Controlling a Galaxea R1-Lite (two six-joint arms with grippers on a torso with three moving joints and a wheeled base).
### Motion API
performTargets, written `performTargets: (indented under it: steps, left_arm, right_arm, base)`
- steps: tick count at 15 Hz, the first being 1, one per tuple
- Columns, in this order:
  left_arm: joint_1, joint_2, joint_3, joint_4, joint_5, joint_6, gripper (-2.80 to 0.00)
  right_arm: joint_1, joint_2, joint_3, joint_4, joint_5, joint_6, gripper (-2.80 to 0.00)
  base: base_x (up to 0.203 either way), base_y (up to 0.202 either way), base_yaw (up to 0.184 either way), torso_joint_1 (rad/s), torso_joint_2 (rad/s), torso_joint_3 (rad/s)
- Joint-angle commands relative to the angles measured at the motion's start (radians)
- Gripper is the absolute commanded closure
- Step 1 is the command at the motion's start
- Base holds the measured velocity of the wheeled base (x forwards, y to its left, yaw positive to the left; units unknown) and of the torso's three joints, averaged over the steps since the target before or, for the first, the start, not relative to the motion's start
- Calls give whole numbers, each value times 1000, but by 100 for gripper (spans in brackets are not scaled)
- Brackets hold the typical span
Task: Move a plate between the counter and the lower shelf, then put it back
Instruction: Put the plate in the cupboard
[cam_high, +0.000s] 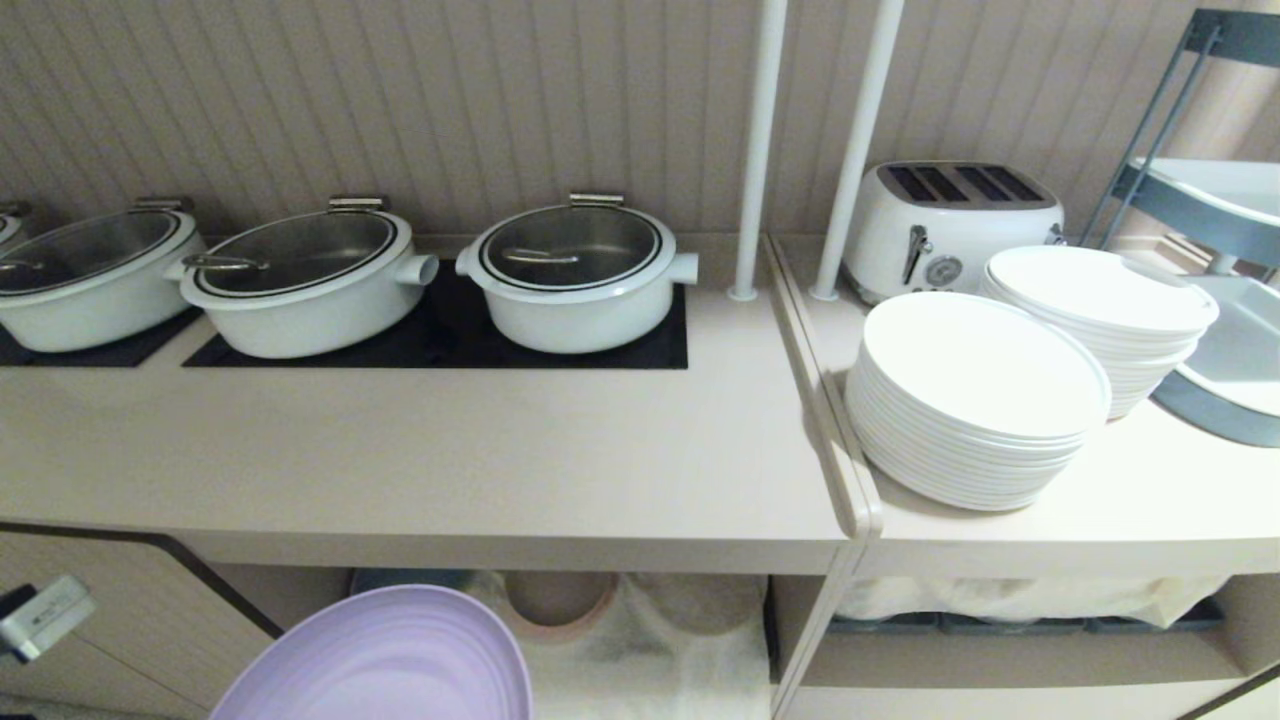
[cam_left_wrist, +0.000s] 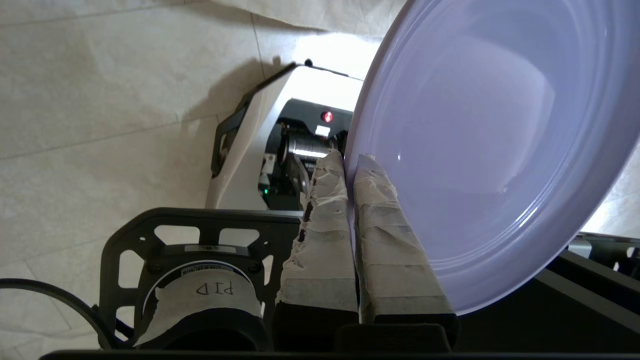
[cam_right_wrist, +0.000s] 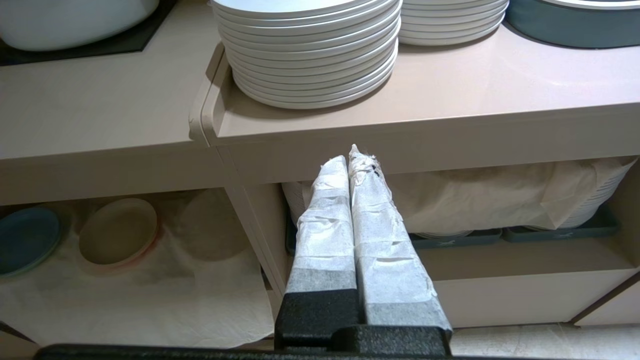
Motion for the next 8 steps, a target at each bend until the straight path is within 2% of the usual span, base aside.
performTargets:
  steps: [1, 8]
  left_arm:
    - [1, 48, -20, 2, -6, -2, 0]
    - [1, 87, -39, -13, -5, -2, 0]
  right_arm:
    - [0, 0, 0, -1, 0, 1, 0]
    - [1, 0, 0, -1, 0, 1, 0]
  base:
    - [0, 0, 0, 0, 0, 0]
    - [0, 0, 0, 0, 0, 0]
